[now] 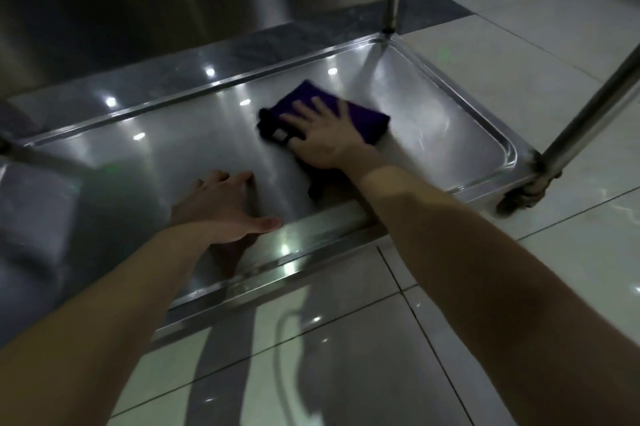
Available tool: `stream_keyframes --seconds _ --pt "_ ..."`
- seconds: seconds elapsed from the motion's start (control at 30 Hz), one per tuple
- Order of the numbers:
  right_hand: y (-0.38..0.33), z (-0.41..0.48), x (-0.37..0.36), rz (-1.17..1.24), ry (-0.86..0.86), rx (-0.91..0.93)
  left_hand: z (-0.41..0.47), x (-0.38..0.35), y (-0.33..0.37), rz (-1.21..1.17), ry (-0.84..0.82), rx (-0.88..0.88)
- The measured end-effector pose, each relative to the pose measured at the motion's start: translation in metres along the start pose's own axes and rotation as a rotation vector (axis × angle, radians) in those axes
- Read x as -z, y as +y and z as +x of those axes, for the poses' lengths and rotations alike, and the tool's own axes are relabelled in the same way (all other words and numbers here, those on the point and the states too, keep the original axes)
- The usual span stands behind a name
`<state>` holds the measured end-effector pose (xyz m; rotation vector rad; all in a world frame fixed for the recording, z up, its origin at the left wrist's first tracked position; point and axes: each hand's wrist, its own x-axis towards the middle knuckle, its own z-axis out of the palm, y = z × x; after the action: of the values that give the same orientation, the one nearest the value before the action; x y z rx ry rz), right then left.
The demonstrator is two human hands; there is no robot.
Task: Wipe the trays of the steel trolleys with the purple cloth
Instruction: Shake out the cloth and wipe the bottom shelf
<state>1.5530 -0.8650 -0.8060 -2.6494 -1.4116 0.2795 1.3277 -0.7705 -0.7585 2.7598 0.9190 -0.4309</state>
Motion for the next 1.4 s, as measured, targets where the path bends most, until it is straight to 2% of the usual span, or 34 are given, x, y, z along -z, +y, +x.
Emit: stream_keyframes --seconds 0.1,0.17,0.23,0.33,0.43,0.57,0.67,0.77,0.83,0.9,1.03,1.1,1.17,1.23,1.33,1.4 --pt "-0.015 -0.01 -0.01 -0.02 -0.072 0.279 -0.002 -0.001 0.001 0.0 -0.004 0.008" --pt "0.011 -0.014 -0.003 0.008 -0.067 0.318 -0.002 -0.001 0.0 -0.003 -0.01 0.008" --pt "0.055 -0.022 0.006 0.034 -0.007 0.19 0.0 -0.002 -0.001 -0.009 0.003 0.003" --pt "0.133 -0.052 0.014 0.061 0.1 -0.166 0.004 -0.005 -0.003 -0.012 0.006 0.003" --pt "0.166 -0.091 0.012 0.102 0.111 -0.371 0.007 -0.006 -0.004 -0.01 -0.004 0.01" --pt "0.121 -0.137 -0.003 0.116 0.132 -0.487 0.008 -0.005 -0.002 -0.034 -0.004 0.025" --pt "0.041 -0.158 -0.019 0.079 0.148 -0.413 0.002 -0.003 0.003 -0.066 0.001 0.053" --pt "-0.037 -0.172 -0.039 0.041 0.155 -0.124 -0.003 -0.002 0.006 -0.139 0.055 0.045" --pt "-0.053 -0.18 -0.047 0.039 0.181 0.0 -0.012 -0.006 0.007 -0.202 0.107 0.053" --pt "-0.047 -0.187 -0.049 0.041 0.246 0.032 -0.03 -0.018 0.006 -0.228 0.252 0.09" --pt "-0.04 -0.195 -0.057 0.021 0.375 0.066 -0.074 -0.068 -0.021 -0.169 0.679 -0.04" --pt "-0.029 -0.198 -0.058 0.022 0.392 0.125 -0.089 -0.088 -0.049 -0.076 0.765 -0.005" --pt "-0.004 -0.202 -0.053 0.017 0.383 0.184 -0.095 -0.102 -0.08 0.025 0.752 0.058" --pt "0.03 -0.205 -0.043 0.006 0.341 0.159 -0.096 -0.11 -0.105 0.078 0.714 0.102" --pt "0.078 -0.2 -0.024 0.043 0.286 -0.077 -0.091 -0.116 -0.116 0.088 0.713 0.123" --pt "0.087 -0.196 -0.018 0.077 0.308 -0.238 -0.088 -0.117 -0.113 0.106 0.739 0.12"
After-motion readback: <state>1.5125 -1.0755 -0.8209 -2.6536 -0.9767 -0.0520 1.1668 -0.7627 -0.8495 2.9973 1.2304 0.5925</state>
